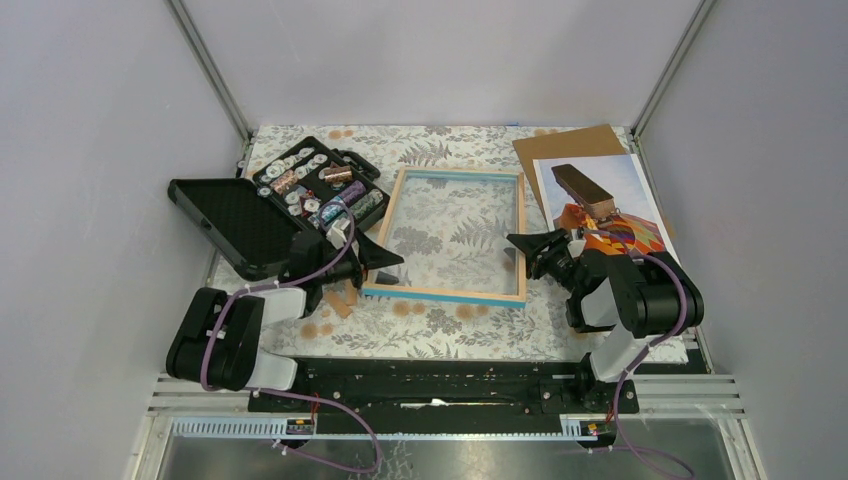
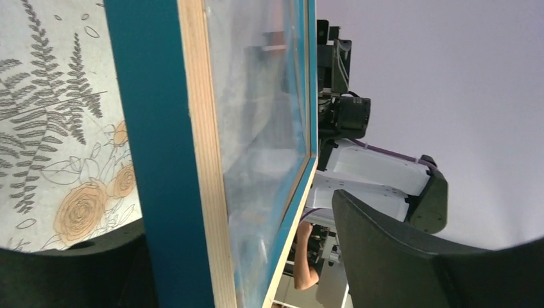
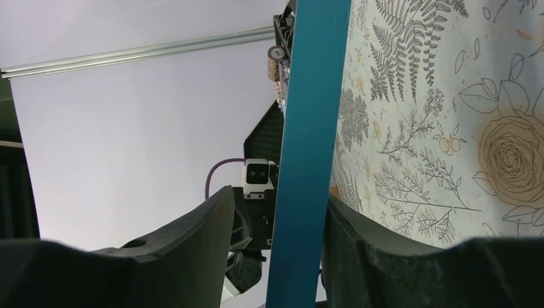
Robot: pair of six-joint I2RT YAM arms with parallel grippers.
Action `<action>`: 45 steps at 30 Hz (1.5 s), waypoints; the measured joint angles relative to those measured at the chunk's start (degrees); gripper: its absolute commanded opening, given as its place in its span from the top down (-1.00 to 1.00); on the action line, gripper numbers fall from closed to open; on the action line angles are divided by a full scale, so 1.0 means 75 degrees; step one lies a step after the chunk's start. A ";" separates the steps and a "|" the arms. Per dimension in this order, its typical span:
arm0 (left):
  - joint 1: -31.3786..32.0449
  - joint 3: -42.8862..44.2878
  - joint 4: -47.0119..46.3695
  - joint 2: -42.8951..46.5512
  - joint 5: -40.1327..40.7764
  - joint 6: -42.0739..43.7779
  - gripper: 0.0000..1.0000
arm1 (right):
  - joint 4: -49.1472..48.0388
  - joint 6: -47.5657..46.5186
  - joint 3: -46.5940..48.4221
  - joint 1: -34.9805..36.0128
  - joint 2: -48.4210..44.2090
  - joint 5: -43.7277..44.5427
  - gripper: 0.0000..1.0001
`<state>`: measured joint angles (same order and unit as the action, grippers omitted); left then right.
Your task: Put the photo into the frame
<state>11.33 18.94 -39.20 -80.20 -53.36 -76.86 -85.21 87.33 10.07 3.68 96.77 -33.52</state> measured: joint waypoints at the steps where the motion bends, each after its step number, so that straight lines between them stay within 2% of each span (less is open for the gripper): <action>1: 0.0003 0.0070 0.0251 0.0079 0.0038 0.0184 -0.63 | -0.0015 0.0006 0.0000 -0.0006 0.0000 -0.0032 -0.08; 3: 0.0003 0.0184 0.0729 0.0187 0.0119 0.0551 -0.66 | 0.0000 0.0015 -0.0003 -0.0023 0.0000 -0.0087 -0.04; 6: 0.0003 0.0195 0.1204 0.0178 0.0187 0.0836 -0.77 | -0.0003 0.0017 -0.0009 -0.0073 0.0000 -0.0128 0.14; 13: 0.0003 0.0172 0.1501 0.0175 0.0332 0.1160 -0.93 | -0.0003 0.0111 -0.0052 -0.0259 -0.0020 -0.0227 0.25; 17: 0.0003 0.0172 0.1760 0.0175 0.0452 0.1399 -0.97 | -0.0003 0.0207 -0.0061 -0.0300 -0.0035 -0.0256 0.19; 21: 0.0003 0.0172 0.1798 0.0076 0.0498 0.1565 -0.97 | 0.0000 0.0347 -0.0067 -0.0315 -0.0108 -0.0297 0.00; 28: 0.0143 0.0172 0.1900 -0.0274 0.0720 0.1894 -0.97 | -0.0009 0.0685 -0.0064 -0.0463 -0.0659 -0.0443 0.13; 34: 0.0437 0.0417 0.2911 -0.0283 0.1448 0.2637 -0.97 | -0.0017 0.0796 -0.0067 -0.0810 -0.0755 -0.0612 0.17; 45: 0.0463 0.0629 0.5082 0.1434 0.3567 0.3672 -0.97 | -0.0041 0.0836 -0.0064 -0.0965 -0.0755 -0.0953 0.05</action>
<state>14.81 23.66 -1.08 -69.45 -26.61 -49.32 -85.52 93.60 9.58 -3.55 91.11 -40.66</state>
